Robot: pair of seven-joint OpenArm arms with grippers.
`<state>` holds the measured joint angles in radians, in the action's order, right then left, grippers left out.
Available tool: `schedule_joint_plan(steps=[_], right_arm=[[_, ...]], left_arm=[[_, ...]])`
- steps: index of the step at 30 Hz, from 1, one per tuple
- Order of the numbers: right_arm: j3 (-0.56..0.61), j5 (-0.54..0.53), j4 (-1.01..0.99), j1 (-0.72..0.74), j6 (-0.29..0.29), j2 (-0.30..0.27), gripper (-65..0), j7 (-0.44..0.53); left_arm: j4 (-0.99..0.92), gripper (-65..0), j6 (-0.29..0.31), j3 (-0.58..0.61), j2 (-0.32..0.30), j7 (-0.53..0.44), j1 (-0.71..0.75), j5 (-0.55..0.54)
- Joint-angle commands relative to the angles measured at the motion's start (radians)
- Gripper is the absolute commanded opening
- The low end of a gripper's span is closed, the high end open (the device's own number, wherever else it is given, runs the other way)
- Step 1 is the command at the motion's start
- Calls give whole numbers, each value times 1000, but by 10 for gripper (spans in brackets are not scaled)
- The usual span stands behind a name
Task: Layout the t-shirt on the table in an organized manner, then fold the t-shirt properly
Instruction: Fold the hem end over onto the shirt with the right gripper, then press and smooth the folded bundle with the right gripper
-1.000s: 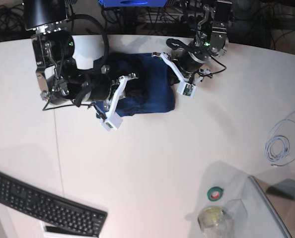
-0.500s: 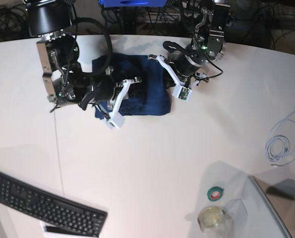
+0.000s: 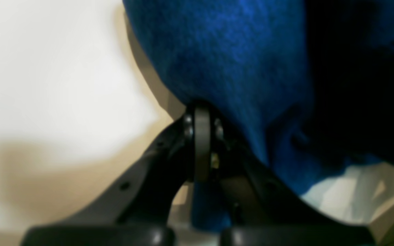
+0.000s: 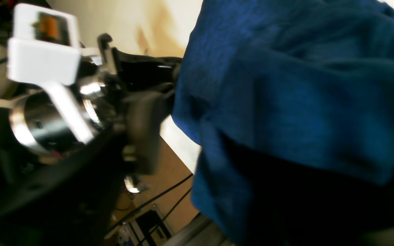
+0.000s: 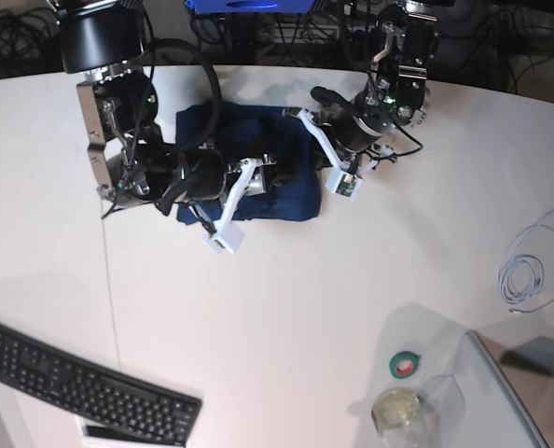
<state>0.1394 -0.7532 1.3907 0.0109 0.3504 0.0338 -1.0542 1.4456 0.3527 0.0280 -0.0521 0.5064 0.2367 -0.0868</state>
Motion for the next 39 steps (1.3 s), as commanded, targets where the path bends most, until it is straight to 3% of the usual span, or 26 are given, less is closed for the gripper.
schedule_joint_plan(steps=[1,4,10,13,17,21,28,36,39], right_arm=[[1,-19,14,18,8,5,-260,12],[2,-16,14,19,8,5,-248,12],[4,-15,19,19,3,5,-246,12],[7,-13,25,19,2,5,-246,10],[7,-13,25,33,2,4,-246,10],[59,-12,25,41,-3,2,-251,12],[231,-12,26,62,-146,-1,-252,110],[368,-13,31,113,-254,-1,-252,167],[435,-13,128,120,-311,-38,-254,173]], left_arm=[[43,-650,4,-3,-15,-5,-3,-12],[106,-650,4,-26,-38,41,13,-14],[257,-650,6,-202,-47,180,59,-11],[287,-650,6,-248,-111,245,88,-11],[289,-650,6,-282,-174,255,140,-11],[283,-650,9,-357,-179,254,166,-11],[283,-650,10,-426,-179,254,172,-11],[281,-650,10,-425,-179,254,191,-11],[251,-650,10,-426,-191,252,201,-11]])
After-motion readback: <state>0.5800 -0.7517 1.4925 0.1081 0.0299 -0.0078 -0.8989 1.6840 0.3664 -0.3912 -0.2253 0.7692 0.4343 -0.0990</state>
